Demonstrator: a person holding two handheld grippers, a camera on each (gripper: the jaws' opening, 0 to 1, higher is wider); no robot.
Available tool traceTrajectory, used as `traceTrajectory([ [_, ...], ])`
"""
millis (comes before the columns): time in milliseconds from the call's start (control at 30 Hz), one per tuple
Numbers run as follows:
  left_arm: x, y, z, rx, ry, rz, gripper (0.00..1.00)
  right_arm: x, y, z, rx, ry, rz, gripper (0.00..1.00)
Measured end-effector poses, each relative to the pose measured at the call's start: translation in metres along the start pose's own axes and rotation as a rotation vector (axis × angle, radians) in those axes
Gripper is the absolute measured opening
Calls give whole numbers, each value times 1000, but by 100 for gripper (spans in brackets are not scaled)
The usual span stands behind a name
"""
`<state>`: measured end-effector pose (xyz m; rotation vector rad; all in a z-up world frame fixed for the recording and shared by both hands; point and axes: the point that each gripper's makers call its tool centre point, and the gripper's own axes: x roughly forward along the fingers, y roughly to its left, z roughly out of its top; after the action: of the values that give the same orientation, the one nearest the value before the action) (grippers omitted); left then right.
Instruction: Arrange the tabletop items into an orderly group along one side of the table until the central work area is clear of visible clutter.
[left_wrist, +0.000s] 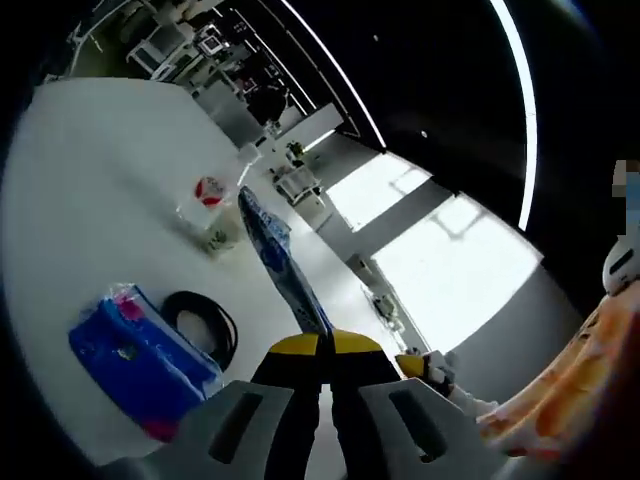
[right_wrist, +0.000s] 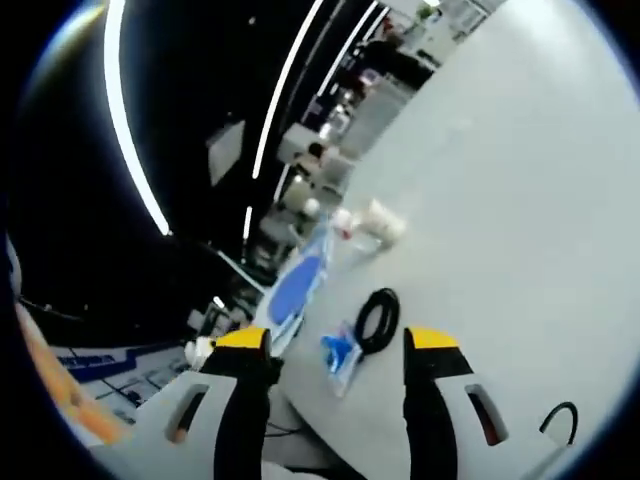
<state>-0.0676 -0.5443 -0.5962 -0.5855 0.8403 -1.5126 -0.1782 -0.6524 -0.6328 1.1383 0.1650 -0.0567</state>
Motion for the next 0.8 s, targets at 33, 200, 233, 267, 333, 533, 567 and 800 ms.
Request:
traceTrajectory([
  [33,1,-5,-2,9,14,-20,0,2,2,0,10,4,10,57],
  [200,3,-23,-4,27,42,-101,0,15,16,-6,-17,60,59,61],
  [233,4,-27,-6,30,54,-123,0,17,18,-7,-19,68,64,61],
  [267,4,-28,-7,35,64,-132,0,19,20,-7,-19,72,70,61],
  [333,5,-33,-11,42,104,-163,0,22,23,-6,-4,71,88,62],
  [533,9,-41,-22,77,195,-204,0,28,35,-3,32,83,149,65],
  [567,9,-43,-23,80,202,-216,0,28,36,-3,29,86,151,65],
  [800,9,-62,-25,87,217,-307,0,28,41,-6,59,96,188,42],
])
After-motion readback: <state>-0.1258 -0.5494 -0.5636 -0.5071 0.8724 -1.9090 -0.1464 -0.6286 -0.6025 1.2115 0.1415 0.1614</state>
